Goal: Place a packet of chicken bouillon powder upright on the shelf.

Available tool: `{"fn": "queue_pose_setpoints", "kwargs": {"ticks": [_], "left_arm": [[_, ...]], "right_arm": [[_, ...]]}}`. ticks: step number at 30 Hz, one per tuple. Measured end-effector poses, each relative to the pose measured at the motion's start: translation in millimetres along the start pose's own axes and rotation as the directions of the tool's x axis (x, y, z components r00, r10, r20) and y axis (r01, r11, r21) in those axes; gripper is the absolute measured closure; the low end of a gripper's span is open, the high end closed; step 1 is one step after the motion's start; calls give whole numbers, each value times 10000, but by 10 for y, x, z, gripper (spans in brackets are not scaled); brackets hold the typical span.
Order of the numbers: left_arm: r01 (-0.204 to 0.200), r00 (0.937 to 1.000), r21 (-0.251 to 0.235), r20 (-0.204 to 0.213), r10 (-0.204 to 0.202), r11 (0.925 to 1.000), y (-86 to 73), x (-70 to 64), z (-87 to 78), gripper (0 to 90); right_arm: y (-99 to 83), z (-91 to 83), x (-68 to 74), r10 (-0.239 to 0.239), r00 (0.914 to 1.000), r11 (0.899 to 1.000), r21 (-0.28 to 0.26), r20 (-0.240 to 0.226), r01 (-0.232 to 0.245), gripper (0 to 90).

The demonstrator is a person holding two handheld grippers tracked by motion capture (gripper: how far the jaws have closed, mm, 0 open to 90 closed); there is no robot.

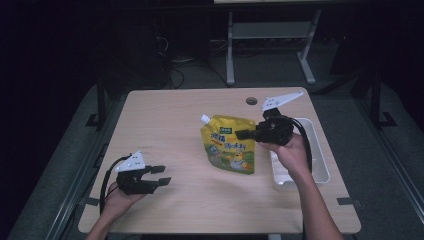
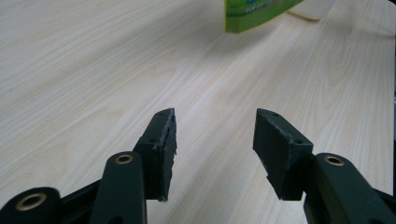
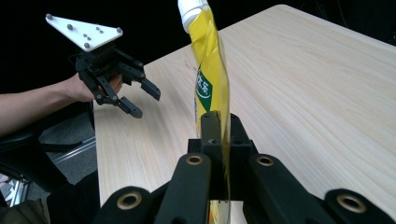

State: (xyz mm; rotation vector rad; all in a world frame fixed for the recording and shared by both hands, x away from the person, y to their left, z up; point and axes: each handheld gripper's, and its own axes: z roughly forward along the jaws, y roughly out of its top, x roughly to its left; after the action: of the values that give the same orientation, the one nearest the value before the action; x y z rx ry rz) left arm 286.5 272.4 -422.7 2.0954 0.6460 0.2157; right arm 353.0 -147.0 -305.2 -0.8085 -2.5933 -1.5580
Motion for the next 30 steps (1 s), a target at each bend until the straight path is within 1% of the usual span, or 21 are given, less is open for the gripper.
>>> {"fn": "queue_pose_setpoints", "kwargs": {"ticks": [3, 7, 11, 12, 15, 18, 19, 21, 22, 23, 26, 30], "left_arm": [[-5, 10000, -13, -26, 5, 10000, -4, 5, -1, 476], [-21, 10000, 25, -87, 21, 10000, -13, 8, 10, 443], [-32, 9999, 68, -146, 33, 10000, -16, 15, 23, 420], [-5, 9999, 60, -147, 5, 10000, -17, 21, 25, 420], [220, 9997, -53, -132, -220, 9997, -24, 46, 25, 403], [326, 9993, -210, -151, -330, 9992, -25, 74, 9, 400], [346, 9993, -242, -165, -350, 9991, -26, 81, 3, 397], [359, 9991, -283, -216, -365, 9990, -30, 97, -4, 395], [377, 9990, -255, -229, -383, 9990, -35, 107, -7, 388], [428, 9987, -252, -255, -434, 9988, -41, 113, -4, 388], [430, 9985, -161, -328, -435, 9989, -53, 132, -6, 376], [501, 9979, -239, -399, -510, 9985, -55, 146, -6, 369]], "right_arm": [[6, -48, -34, 37, 10000, 10000, -60, 8, -37, 894], [5, -119, -82, 76, 10000, 9998, -161, -9, -76, 893], [-20, -216, -172, 171, 9998, 9993, -317, -94, -174, 893], [-20, -216, -172, 171, 9998, 9993, -317, -94, -174, 893], [-30, -279, -229, 193, 9998, 9993, -331, -113, -196, 892], [-33, -338, -279, 224, 9997, 9989, -419, -114, -228, 892], [-27, -382, -313, 213, 9997, 9987, -461, -88, -217, 892], [-23, -405, -330, 227, 9997, 9986, -484, -84, -231, 892], [-17, -452, -364, 229, 9997, 9984, -518, -47, -231, 892], [-17, -452, -364, 229, 9997, 9984, -518, -47, -231, 892], [-24, -539, -417, 223, 9997, 9980, -592, 11, -222, 892], [-39, -653, -484, 278, 9995, 9978, -611, 127, -269, 892]]}}
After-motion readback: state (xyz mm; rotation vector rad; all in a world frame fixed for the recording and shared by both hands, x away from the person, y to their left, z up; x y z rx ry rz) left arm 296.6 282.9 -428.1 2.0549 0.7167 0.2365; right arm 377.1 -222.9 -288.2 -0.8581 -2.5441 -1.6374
